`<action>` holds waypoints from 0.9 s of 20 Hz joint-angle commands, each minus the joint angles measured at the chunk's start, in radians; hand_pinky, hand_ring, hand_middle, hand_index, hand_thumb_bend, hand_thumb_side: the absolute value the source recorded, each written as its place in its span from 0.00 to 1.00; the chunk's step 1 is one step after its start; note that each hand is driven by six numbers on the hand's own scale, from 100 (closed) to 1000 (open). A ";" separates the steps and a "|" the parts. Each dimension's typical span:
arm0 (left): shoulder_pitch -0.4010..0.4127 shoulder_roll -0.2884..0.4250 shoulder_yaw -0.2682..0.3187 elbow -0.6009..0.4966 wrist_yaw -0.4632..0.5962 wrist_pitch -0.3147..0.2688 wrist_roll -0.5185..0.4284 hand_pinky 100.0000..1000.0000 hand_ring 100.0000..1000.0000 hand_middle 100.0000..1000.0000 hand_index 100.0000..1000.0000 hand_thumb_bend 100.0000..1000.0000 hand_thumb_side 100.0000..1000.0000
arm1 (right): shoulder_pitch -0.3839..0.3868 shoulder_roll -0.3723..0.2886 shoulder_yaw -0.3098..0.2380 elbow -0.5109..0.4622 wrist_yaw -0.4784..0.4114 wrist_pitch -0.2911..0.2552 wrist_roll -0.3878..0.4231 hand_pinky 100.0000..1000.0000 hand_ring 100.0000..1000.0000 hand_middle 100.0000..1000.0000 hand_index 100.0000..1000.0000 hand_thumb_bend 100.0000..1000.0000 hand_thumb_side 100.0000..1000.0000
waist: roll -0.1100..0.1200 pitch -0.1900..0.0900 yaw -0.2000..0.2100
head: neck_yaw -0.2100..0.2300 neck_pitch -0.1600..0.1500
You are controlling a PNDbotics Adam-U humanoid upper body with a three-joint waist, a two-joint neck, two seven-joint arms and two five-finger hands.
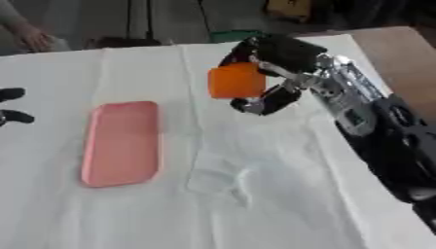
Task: Pick up objects on the table and place them in the box.
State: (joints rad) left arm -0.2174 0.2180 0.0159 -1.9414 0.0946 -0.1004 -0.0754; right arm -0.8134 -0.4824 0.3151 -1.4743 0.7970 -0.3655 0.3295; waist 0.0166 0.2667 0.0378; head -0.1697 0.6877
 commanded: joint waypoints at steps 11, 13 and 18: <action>-0.054 0.003 -0.040 -0.027 0.039 0.005 -0.038 0.52 0.72 0.88 0.85 0.09 0.85 | -0.115 0.079 0.026 0.164 -0.042 -0.076 0.102 0.16 0.33 0.39 0.65 0.00 0.09 | -0.006 -0.015 0.150 | -0.111 -0.006; -0.060 0.003 -0.049 -0.031 0.050 0.007 -0.046 0.52 0.72 0.88 0.85 0.09 0.85 | -0.126 0.097 0.020 0.196 -0.014 -0.061 0.080 0.16 0.33 0.39 0.64 0.00 0.10 | -0.007 -0.016 0.181 | -0.132 -0.008; -0.066 0.003 -0.056 -0.036 0.065 0.011 -0.056 0.53 0.72 0.88 0.85 0.08 0.85 | -0.136 0.122 0.017 0.245 0.004 -0.064 0.051 0.15 0.33 0.39 0.64 0.00 0.11 | -0.007 -0.018 0.223 | -0.162 -0.015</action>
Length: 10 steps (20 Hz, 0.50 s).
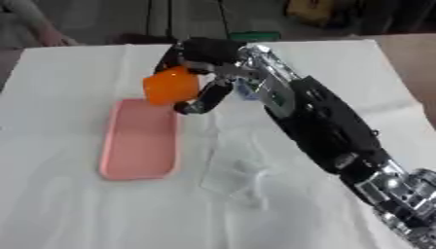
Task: Pick up objects on the table and place them in the box.
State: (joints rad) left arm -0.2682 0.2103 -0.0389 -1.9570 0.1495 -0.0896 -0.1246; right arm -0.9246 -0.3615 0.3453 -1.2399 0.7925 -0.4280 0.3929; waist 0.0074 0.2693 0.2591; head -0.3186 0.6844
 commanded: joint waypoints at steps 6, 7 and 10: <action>-0.023 0.010 -0.006 -0.022 0.017 0.004 -0.013 0.53 0.72 0.88 0.85 0.09 0.85 | -0.020 0.027 0.003 0.034 0.008 -0.031 0.038 0.20 0.36 0.41 0.66 0.00 0.25 | -0.001 -0.021 0.015 | -0.025 -0.018; -0.023 0.009 -0.006 -0.022 0.017 0.004 -0.014 0.53 0.72 0.88 0.85 0.09 0.85 | -0.016 0.032 0.007 0.037 0.010 -0.039 0.056 0.21 0.37 0.42 0.67 0.00 0.29 | -0.003 -0.021 0.015 | -0.023 -0.019; -0.025 0.009 -0.007 -0.021 0.017 0.005 -0.016 0.53 0.72 0.88 0.85 0.09 0.85 | -0.009 0.042 0.007 0.042 0.011 -0.053 0.089 0.22 0.38 0.43 0.67 0.00 0.30 | -0.005 -0.022 0.014 | -0.020 -0.020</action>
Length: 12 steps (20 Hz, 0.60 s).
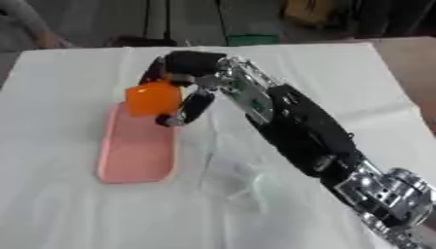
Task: Pick up objects on the table and place them in the box.
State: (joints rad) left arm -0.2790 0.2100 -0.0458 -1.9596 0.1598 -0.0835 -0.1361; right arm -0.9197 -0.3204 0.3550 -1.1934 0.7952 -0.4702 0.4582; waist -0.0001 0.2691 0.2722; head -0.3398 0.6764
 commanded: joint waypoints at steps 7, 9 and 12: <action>-0.022 0.009 -0.008 -0.021 0.012 0.001 -0.013 0.53 0.72 0.88 0.85 0.09 0.85 | 0.000 0.050 0.003 0.033 0.017 -0.023 0.062 0.23 0.38 0.43 0.68 0.00 0.36 | 0.002 -0.024 0.019 | 0.007 -0.015; -0.025 0.007 -0.011 -0.021 0.015 0.002 -0.016 0.53 0.72 0.88 0.85 0.08 0.85 | -0.001 0.062 0.001 0.045 0.019 -0.024 0.061 0.23 0.38 0.43 0.68 0.00 0.36 | 0.002 -0.025 0.028 | 0.007 -0.015; -0.031 0.007 -0.018 -0.023 0.020 0.003 -0.023 0.53 0.72 0.88 0.85 0.08 0.85 | -0.005 0.070 -0.001 0.052 0.016 -0.030 0.056 0.23 0.38 0.43 0.68 0.00 0.36 | 0.001 -0.025 0.041 | 0.005 -0.016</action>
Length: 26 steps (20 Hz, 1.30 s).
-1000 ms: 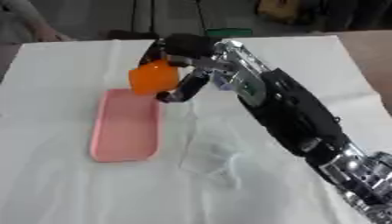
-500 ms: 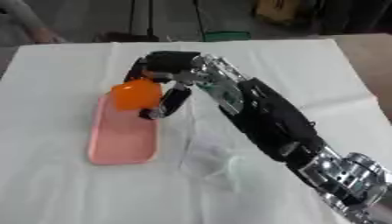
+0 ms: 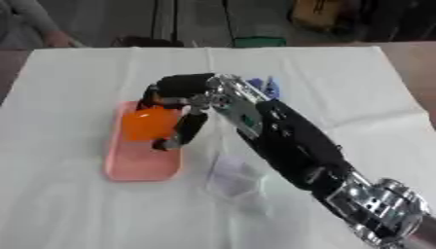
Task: Pick up objects on the table and place them in the box.
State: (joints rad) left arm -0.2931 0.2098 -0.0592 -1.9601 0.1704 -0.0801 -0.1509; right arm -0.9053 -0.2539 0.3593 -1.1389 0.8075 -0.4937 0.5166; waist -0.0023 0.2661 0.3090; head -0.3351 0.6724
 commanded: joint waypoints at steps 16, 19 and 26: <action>-0.022 0.006 -0.011 -0.022 0.014 0.002 -0.016 0.53 0.72 0.88 0.85 0.09 0.85 | -0.013 0.002 -0.007 -0.007 -0.003 -0.033 -0.010 0.57 0.64 0.74 0.84 0.00 0.63 | -0.004 -0.020 0.003 | 0.008 -0.020; -0.023 0.006 -0.011 -0.021 0.013 0.002 -0.016 0.53 0.72 0.88 0.85 0.09 0.85 | -0.012 0.006 -0.007 -0.003 0.003 -0.035 -0.015 0.57 0.65 0.75 0.85 0.00 0.63 | -0.005 -0.019 0.004 | 0.007 -0.021; -0.025 0.004 -0.016 -0.024 0.013 0.001 -0.022 0.53 0.72 0.88 0.85 0.09 0.86 | -0.015 0.031 -0.008 0.036 0.090 -0.063 -0.027 0.78 0.85 0.88 0.93 0.00 0.72 | -0.005 -0.008 0.015 | 0.001 -0.022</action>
State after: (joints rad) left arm -0.3073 0.2096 -0.0765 -1.9657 0.1802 -0.0779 -0.1695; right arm -0.9024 -0.2229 0.3579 -1.1008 0.8759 -0.5485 0.4908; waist -0.0108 0.2734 0.3229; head -0.3317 0.6593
